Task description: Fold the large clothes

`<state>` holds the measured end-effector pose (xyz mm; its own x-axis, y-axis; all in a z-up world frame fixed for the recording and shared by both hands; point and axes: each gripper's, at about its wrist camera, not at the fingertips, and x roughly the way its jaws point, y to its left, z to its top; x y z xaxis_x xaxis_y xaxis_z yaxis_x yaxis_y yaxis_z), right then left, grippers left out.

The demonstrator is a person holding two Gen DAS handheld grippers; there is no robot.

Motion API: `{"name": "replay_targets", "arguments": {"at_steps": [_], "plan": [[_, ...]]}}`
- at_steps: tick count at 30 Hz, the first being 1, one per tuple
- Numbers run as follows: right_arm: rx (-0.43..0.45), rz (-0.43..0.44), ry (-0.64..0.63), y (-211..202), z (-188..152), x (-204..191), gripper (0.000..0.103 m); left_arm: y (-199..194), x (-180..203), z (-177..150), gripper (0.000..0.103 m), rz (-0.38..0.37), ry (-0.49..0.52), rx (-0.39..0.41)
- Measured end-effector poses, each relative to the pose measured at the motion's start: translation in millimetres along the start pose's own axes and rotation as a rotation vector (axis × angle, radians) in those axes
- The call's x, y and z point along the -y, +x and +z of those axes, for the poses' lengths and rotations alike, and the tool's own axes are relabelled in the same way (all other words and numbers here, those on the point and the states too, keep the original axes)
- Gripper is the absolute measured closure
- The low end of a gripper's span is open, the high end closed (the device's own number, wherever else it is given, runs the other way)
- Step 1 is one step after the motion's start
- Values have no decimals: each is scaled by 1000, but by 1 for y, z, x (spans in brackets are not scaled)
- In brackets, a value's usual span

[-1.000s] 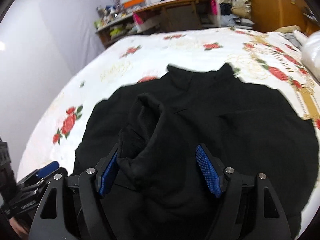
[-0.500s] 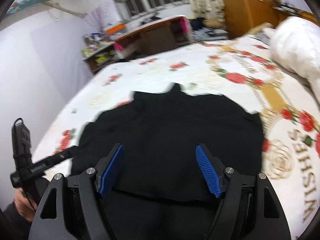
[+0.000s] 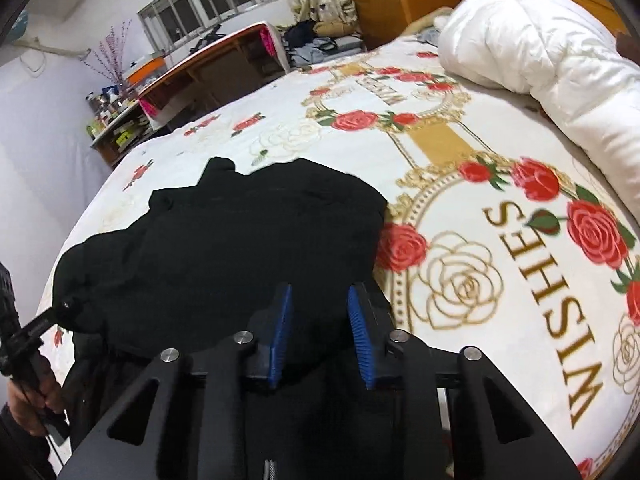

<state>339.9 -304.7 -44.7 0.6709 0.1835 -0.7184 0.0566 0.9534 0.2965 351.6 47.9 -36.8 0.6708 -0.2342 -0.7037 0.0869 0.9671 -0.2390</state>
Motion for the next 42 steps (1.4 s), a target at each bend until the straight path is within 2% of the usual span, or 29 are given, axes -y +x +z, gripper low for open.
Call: {"name": "replay_targets", "arguments": {"at_steps": [2,4,7,10,14,16,19,23,26,27,28,30,33,37,42], "plan": [[-3,14,-8,10,1,-8,73,12,-13,-6,82,32,-30,-39],[-45,19,-34,32,-2,-15,73,25,-26,-13,81,35,-77,-73],[-189,-18,-90,84,-19,-16,73,33,-34,-20,77,33,-99,-78],[-182,-27,-117,76,-17,-17,73,22,-29,-16,72,57,-77,-61],[-141,-60,-140,49,-13,-13,73,-9,-44,-13,72,155,-77,6],[-88,-73,-136,38,-8,-11,73,-22,-52,-9,73,166,-103,35],[-54,-76,-141,39,9,-12,73,-27,-37,7,73,159,-53,79],[-48,-96,-131,64,31,-16,73,4,-7,26,72,136,56,86],[-102,-120,-96,96,41,-9,73,58,-16,24,74,183,67,-18],[-125,-130,-100,108,40,-7,73,73,-22,19,80,197,67,-46],[-140,-133,-109,114,38,-6,73,85,-27,14,82,198,67,-60],[-155,-151,-154,127,30,-9,73,92,-29,9,82,192,82,-32],[-152,-159,-158,131,29,-7,73,95,-27,11,82,208,85,-38],[-139,-178,-164,108,36,-11,73,77,-22,20,83,226,92,-61],[-32,-83,-179,38,17,-24,73,5,-17,9,83,159,58,57]]}}
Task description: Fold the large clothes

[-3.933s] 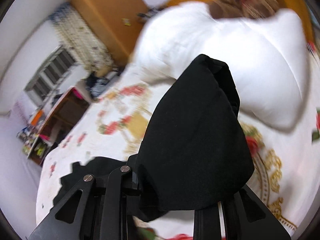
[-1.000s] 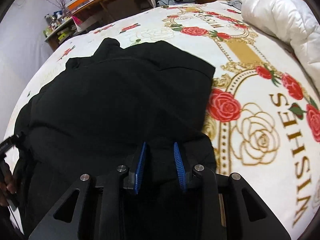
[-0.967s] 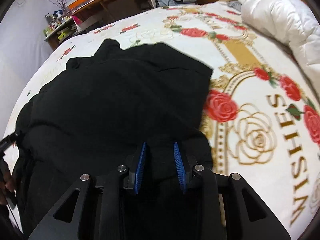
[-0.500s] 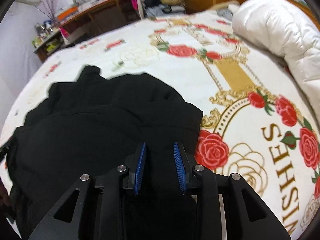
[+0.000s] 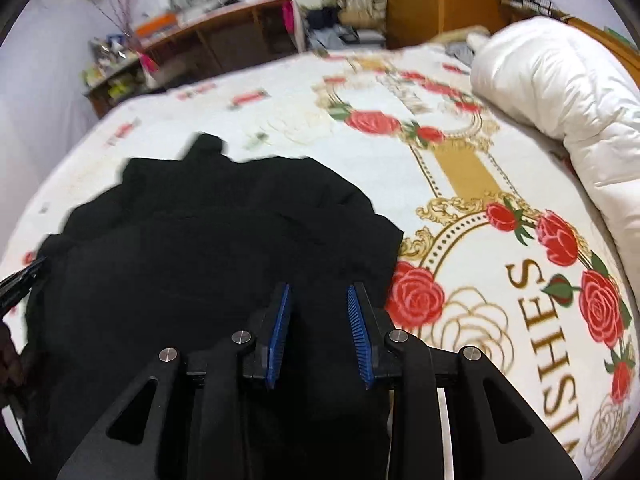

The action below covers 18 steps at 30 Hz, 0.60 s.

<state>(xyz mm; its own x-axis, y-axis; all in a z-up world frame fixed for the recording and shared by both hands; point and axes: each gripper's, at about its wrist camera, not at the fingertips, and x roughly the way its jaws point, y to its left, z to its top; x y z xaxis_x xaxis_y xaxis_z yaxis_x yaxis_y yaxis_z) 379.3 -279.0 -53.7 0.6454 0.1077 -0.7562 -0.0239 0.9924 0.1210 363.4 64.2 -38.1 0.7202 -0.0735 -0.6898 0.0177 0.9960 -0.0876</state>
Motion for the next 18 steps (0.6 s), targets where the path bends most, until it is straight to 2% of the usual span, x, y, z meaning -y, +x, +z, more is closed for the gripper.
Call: {"name": "replay_targets", "arguments": {"at_steps": [3,5,8,9,11,15,18], "plan": [[7,47,-31,-17,-21,-13,73,-21,2,-23,83,-36,5,9],[-34,47,-64,-9,-37,-22,73,-4,3,-37,83,-1,25,-48],[-146,37,-78,30,-47,-25,73,27,-11,-48,83,42,-21,-115],[-154,35,-79,39,-49,-25,73,32,-15,-48,82,65,-30,-121],[-148,18,-98,44,-50,-29,73,38,-20,-47,82,52,-59,-133],[-162,-17,-121,53,-48,-37,72,47,-10,-46,82,83,8,-139],[-172,-21,-118,52,-47,-36,72,45,-7,-42,82,90,6,-160]]}}
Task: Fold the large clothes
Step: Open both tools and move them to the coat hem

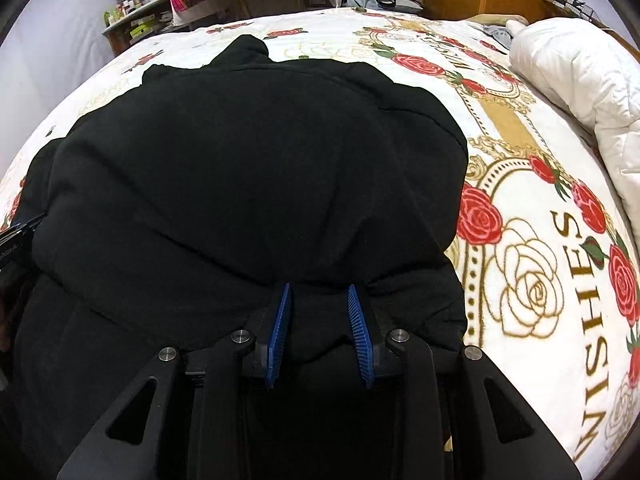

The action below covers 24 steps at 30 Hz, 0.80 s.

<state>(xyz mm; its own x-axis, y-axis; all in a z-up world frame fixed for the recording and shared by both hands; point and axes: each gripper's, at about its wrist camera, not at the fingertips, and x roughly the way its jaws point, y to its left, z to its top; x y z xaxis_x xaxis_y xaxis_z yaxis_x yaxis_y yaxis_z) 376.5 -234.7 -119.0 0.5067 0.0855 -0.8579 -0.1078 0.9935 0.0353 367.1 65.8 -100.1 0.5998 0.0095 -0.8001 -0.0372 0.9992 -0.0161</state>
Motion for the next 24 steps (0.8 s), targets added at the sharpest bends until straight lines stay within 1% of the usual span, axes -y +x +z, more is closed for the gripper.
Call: {"name": "replay_targets", "arguments": {"at_steps": [2,3,5,7,8,9,12,15,19,24], "plan": [[-7,-21,-4,-10,3,-1,72,-14,0,1,82,21,1,-5],[3,-34,-1,-21,2,-2,72,-23,-2,-1,82,25,1,6],[44,-28,17,-45,-3,-3,70,-49,-3,-5,82,12,-3,37],[88,-16,27,-71,-11,-4,60,-73,-4,-13,82,8,-8,66],[112,-10,28,-86,-19,-5,53,-87,-5,-19,82,4,-9,81],[130,-10,30,-101,-27,-6,50,-99,-7,-25,82,-1,-10,93],[166,-6,43,-133,-49,-8,50,-133,-10,-45,82,-4,-5,122],[199,12,53,-166,-76,-13,49,-161,-12,-65,78,-10,0,143],[219,31,45,-191,-103,-24,49,-193,-14,-91,69,-18,-10,163],[224,59,6,-215,-138,-43,49,-218,-12,-124,68,-19,-25,148]]}}
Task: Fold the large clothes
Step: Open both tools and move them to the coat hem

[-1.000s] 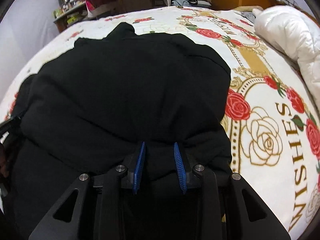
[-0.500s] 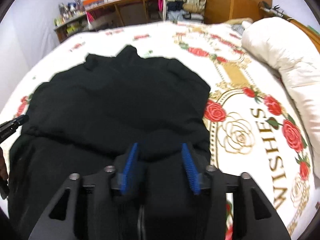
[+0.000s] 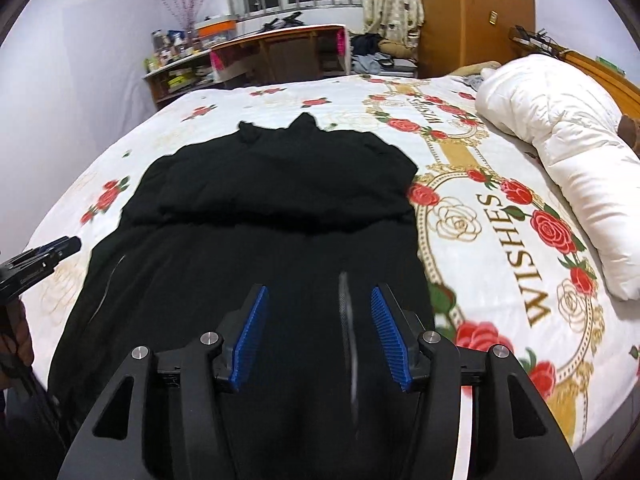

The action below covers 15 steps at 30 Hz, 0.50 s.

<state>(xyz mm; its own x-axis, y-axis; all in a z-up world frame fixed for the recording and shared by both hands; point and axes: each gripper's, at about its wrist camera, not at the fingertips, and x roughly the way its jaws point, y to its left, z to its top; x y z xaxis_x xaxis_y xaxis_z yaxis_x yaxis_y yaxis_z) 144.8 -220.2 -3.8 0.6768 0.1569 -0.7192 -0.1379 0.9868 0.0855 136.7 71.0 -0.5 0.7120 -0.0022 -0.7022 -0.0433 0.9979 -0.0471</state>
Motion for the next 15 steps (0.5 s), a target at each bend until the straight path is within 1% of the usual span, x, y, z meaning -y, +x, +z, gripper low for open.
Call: {"name": "replay_targets", "arguments": {"at_steps": [7,8,9,11,15], "plan": [[-4,35,24,-34,-36,-13,48,-41,9,-37,68,-6,17,-23],[-1,43,27,-40,-42,-15,47,-48,10,-41,68,-10,26,-18],[0,49,27,-46,-48,-16,40,-55,12,-47,68,-12,34,-13],[1,61,25,-54,-58,-17,31,-66,12,-55,68,-23,38,-6],[-7,58,31,-65,-78,-12,31,-79,4,-72,63,-24,14,7]]}}
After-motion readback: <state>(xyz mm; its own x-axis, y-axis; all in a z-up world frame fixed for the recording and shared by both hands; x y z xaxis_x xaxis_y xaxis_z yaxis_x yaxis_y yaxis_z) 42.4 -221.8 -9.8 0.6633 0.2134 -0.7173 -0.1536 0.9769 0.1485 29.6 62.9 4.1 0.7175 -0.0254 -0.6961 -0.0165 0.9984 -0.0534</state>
